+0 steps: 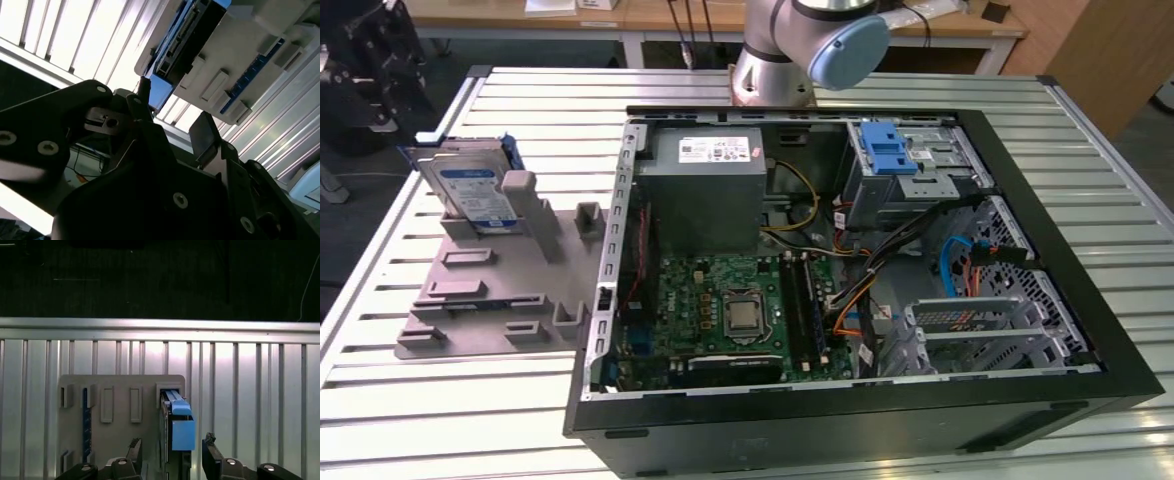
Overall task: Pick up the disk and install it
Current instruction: 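Pick up the disk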
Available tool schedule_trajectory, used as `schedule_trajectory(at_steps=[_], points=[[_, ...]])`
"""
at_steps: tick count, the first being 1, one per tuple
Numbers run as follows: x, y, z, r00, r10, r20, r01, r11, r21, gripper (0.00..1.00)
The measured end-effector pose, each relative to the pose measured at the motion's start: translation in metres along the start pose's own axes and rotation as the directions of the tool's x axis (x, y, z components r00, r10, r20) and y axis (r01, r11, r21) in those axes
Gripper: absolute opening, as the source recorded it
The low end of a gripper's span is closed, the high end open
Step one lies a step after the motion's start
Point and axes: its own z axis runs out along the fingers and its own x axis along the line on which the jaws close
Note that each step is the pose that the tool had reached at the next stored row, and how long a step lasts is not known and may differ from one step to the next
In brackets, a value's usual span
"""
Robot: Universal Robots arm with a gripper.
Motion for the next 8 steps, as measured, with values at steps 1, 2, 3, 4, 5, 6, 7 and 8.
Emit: schedule_trajectory(at_steps=[1, 2, 3, 4, 5, 6, 7, 8], points=[[-0.0005, -0.0002, 0.0018, 1.0000, 0.000, 0.0000, 0.000, 1.0000, -0.0001, 0.59], [-0.0007, -0.0002, 0.0038, 1.0000, 0.000, 0.0000, 0.000, 1.0000, 0.0001, 0.59], [-0.0008, -0.0003, 0.0056, 1.0000, 0.000, 0.0000, 0.000, 1.0000, 0.0000, 0.59], [-0.0008, -0.0003, 0.0074, 1.0000, 0.000, 0.0000, 0.000, 1.0000, 0.0000, 0.59], [-0.0009, -0.0003, 0.0091, 1.0000, 0.000, 0.0000, 0.000, 1.0000, -0.0001, 0.59], [-0.0009, -0.0002, 0.0109, 1.0000, 0.001, -0.0001, -0.001, 1.0000, 0.0000, 0.59], [-0.0008, -0.0003, 0.0128, 1.0000, 0.002, 0.0000, -0.002, 1.0000, -0.0001, 0.59], [-0.0008, -0.0003, 0.0147, 1.0000, 0.005, 0.0000, -0.005, 1.0000, -0.0001, 0.59]])
